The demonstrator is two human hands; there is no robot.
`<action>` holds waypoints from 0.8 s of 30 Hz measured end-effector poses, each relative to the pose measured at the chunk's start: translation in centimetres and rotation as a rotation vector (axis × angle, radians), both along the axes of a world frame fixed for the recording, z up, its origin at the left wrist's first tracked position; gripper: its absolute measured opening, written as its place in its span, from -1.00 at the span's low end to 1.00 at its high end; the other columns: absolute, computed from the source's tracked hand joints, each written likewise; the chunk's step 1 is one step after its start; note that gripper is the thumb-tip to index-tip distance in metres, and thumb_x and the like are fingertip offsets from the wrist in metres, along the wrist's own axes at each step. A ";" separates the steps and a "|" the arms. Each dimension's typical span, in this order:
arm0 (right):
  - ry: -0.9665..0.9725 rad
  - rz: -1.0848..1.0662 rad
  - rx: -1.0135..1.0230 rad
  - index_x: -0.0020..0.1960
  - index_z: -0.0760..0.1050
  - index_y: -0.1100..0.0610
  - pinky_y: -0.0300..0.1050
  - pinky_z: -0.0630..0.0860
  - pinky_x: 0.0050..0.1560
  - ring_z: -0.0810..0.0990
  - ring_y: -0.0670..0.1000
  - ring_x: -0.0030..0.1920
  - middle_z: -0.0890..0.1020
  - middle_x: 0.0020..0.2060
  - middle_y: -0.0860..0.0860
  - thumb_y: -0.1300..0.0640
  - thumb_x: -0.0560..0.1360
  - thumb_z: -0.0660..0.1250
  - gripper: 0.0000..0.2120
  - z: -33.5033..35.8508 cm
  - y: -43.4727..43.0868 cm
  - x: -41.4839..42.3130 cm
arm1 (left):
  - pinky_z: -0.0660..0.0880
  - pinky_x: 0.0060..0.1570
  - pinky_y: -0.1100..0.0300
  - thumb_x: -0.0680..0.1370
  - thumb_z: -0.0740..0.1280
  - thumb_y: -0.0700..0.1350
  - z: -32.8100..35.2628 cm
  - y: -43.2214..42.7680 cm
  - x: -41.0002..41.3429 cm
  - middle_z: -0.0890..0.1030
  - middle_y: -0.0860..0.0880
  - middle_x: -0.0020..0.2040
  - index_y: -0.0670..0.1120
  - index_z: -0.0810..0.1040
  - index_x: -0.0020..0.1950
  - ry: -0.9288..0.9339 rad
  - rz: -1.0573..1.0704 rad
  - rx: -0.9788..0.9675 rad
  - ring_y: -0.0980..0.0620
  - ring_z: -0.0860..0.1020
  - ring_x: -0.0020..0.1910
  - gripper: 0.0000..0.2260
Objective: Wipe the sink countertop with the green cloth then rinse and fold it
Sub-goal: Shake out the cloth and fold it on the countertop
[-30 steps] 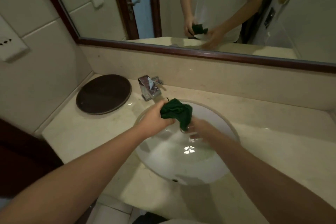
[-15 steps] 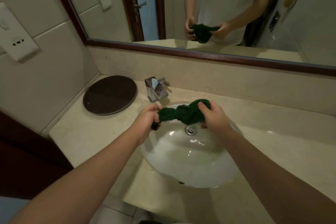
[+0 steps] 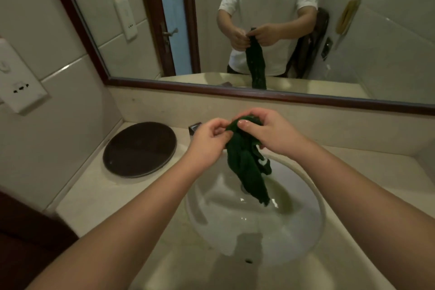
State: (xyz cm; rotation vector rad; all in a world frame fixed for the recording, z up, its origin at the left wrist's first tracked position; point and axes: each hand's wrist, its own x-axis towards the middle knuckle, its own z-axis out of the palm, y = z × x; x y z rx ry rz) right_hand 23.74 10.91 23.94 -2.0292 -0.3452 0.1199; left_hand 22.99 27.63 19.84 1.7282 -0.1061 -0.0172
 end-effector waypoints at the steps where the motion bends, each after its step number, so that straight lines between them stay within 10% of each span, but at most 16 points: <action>1: -0.033 -0.032 -0.003 0.05 0.60 0.04 -0.35 0.50 -0.37 0.63 -0.25 -0.32 0.66 -0.32 -0.11 0.10 0.54 0.36 -0.89 0.5 -0.1 0.2 | 0.58 -0.06 0.12 0.59 0.24 -0.32 0.2 0.4 0.3 0.64 -0.11 -0.10 -0.14 0.56 0.03 0.019 0.016 -0.031 -0.06 0.63 -0.07 -0.86; 4: -0.109 -0.101 -0.093 -0.07 0.61 0.04 -0.30 0.48 -0.19 0.61 -0.22 -0.24 0.63 -0.30 -0.15 0.09 0.47 0.43 -0.95 1.7 -0.8 1.0 | 0.50 -0.27 0.29 0.63 0.19 -0.27 1.3 0.9 0.6 0.60 -0.04 -0.19 -0.13 0.54 0.01 0.023 0.029 -0.058 0.11 0.59 -0.25 -0.85; 9: -0.192 -0.162 -0.170 -0.17 0.59 0.02 -0.21 0.48 -0.16 0.56 -0.19 -0.23 0.61 -0.28 -0.15 0.09 0.48 0.39 -0.94 2.3 -0.1 1.1 | 0.58 0.07 -0.04 0.55 0.35 0.00 2.0 1.9 1.3 0.65 -0.01 -0.06 0.09 0.54 -0.03 0.034 -0.184 0.040 0.00 0.64 -0.02 -0.98; 16: -0.174 -0.325 0.035 -0.06 0.58 0.18 -0.11 0.52 -0.50 0.55 0.00 -0.38 0.58 -0.27 0.01 0.09 0.51 0.39 -0.86 3.9 0.2 1.3 | 0.54 0.08 0.10 0.56 0.34 -0.18 1.5 5.3 1.7 0.61 0.04 0.08 0.03 0.54 0.22 -0.038 -0.256 0.514 0.09 0.58 0.08 -0.75; 24: -0.175 -0.477 0.023 -0.06 0.59 0.12 -0.17 0.47 -0.25 0.52 -0.09 -0.26 0.55 -0.30 -0.06 0.02 0.48 0.42 -0.84 2.6 -1.3 2.7 | 0.62 -0.15 0.08 0.44 0.51 -0.12 -2.0 9.0 2.6 0.68 -0.03 -0.15 -0.06 0.64 -0.05 0.085 -0.241 0.550 0.04 0.66 -0.17 -0.87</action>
